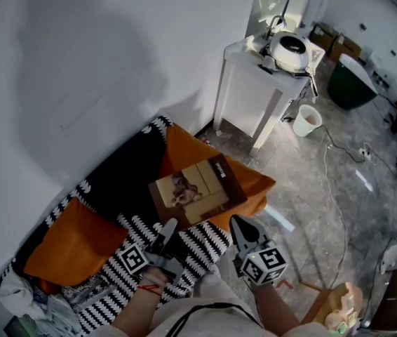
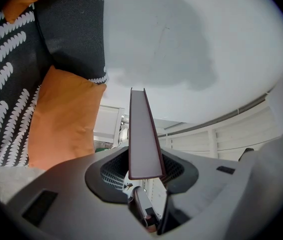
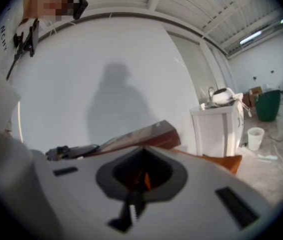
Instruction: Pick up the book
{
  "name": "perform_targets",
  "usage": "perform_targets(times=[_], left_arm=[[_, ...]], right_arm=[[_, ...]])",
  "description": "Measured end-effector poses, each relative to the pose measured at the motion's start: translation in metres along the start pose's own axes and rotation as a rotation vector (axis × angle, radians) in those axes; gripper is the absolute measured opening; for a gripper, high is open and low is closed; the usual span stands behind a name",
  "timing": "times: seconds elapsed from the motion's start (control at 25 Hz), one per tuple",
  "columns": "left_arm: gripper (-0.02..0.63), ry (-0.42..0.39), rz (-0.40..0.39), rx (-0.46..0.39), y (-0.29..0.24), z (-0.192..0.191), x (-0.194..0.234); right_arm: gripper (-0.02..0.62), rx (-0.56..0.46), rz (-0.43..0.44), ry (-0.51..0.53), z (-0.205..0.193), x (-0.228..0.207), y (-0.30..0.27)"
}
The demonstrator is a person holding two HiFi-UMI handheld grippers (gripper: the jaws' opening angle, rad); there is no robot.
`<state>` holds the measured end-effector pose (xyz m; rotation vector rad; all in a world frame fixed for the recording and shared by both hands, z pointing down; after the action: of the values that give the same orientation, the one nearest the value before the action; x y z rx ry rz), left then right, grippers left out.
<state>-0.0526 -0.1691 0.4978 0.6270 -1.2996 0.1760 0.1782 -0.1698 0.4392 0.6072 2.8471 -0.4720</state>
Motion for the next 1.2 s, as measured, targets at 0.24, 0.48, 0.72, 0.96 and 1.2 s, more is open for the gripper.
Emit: perform_targets(times=[0.24,0.48,0.72,0.96,1.2], left_arm=[[0.167,-0.014,0.005,0.001,0.001,-0.001,0.001],[0.167,-0.017,-0.003,0.012,-0.004,-0.003,-0.001],[0.167,-0.018,-0.002,0.022,-0.009,-0.005,0.001],[0.167,-0.022,0.004,0.039,-0.012,-0.005,0.002],[0.167,-0.026,0.009,0.049,-0.016,-0.003,0.006]], right_arm=[[0.012,0.007,-0.003,0.004,-0.002,-0.001,0.003],[0.012,0.014,0.011,0.000,-0.004,-0.003,0.001],[0.012,0.020,0.007,-0.009,-0.009,-0.007,0.002],[0.012,0.025,0.005,-0.013,-0.008,-0.011,0.002],[0.012,0.028,-0.002,-0.012,-0.009,-0.013,0.000]])
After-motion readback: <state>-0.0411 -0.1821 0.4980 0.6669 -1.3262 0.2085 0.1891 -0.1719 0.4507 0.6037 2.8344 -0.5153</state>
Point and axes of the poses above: the fingertips, and each gripper's own axes: y backward along the fingers, x to its left, z out of its top, the point moved 7 cm from there along y, backward along the fingers, and after that the axes turned 8 degrees about -z, right-handed, at the moved point
